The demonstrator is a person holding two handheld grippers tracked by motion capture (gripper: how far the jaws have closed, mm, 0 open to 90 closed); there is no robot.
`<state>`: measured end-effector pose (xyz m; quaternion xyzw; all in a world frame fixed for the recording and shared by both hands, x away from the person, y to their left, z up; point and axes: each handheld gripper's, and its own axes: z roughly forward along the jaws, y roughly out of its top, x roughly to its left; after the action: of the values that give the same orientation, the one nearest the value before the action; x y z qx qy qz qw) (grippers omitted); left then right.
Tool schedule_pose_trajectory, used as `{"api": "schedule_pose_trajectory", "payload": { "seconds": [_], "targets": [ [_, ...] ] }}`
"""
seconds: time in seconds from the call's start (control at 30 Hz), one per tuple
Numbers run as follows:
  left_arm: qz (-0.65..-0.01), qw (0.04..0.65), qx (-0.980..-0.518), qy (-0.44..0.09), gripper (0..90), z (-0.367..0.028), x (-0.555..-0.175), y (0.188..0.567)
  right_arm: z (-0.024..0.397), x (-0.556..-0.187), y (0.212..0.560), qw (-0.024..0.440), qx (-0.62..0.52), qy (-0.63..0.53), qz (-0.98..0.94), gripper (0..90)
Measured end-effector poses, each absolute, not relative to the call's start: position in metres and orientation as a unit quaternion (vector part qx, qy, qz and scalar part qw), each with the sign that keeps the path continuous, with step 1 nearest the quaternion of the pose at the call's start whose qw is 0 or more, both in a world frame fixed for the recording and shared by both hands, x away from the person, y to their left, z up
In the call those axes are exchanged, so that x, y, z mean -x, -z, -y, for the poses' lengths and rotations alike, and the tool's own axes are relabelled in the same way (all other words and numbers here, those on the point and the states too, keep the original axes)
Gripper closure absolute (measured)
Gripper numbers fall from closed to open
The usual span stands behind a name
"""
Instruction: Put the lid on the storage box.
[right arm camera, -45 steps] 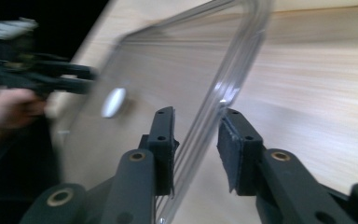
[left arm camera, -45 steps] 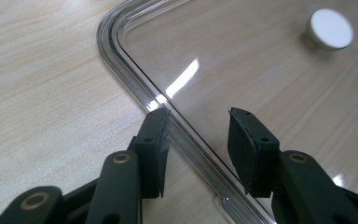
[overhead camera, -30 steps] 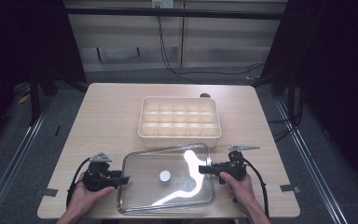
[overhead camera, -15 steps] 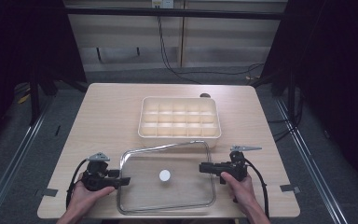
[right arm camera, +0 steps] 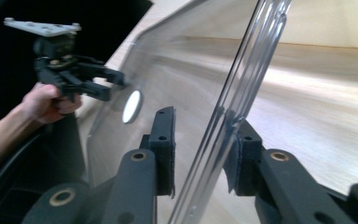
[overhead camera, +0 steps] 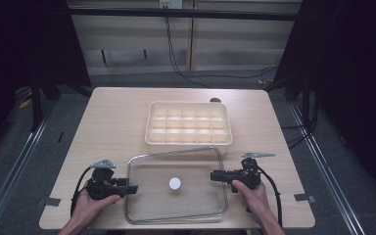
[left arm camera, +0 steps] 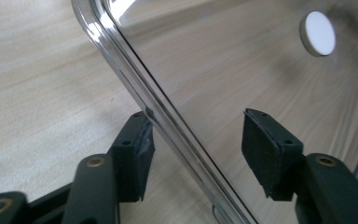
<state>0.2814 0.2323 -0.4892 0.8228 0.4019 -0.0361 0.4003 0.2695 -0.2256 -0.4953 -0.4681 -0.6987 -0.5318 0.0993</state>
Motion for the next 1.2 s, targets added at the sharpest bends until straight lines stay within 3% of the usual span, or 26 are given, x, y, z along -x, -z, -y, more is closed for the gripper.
{"api": "schedule_pose_trajectory", "payload": {
  "seconds": [0.33, 0.5, 1.2],
  "targets": [
    [-0.401, 0.426, -0.811, 0.019, 55.2, -0.233, -0.279, 0.481, 0.223, -0.268, 0.491, 0.072, 0.492, 0.503, 0.707, 61.5],
    [-0.399, 0.426, -0.812, 0.011, 54.8, -0.227, -0.28, 0.479, 0.221, -0.266, 0.489, 0.044, 0.506, 0.484, 0.712, 57.3],
    [-0.381, 0.455, -0.805, 0.006, 59.8, -0.223, -0.279, 0.461, 0.225, -0.258, 0.475, 0.02, 0.505, 0.507, 0.698, 60.4]
  ]
}}
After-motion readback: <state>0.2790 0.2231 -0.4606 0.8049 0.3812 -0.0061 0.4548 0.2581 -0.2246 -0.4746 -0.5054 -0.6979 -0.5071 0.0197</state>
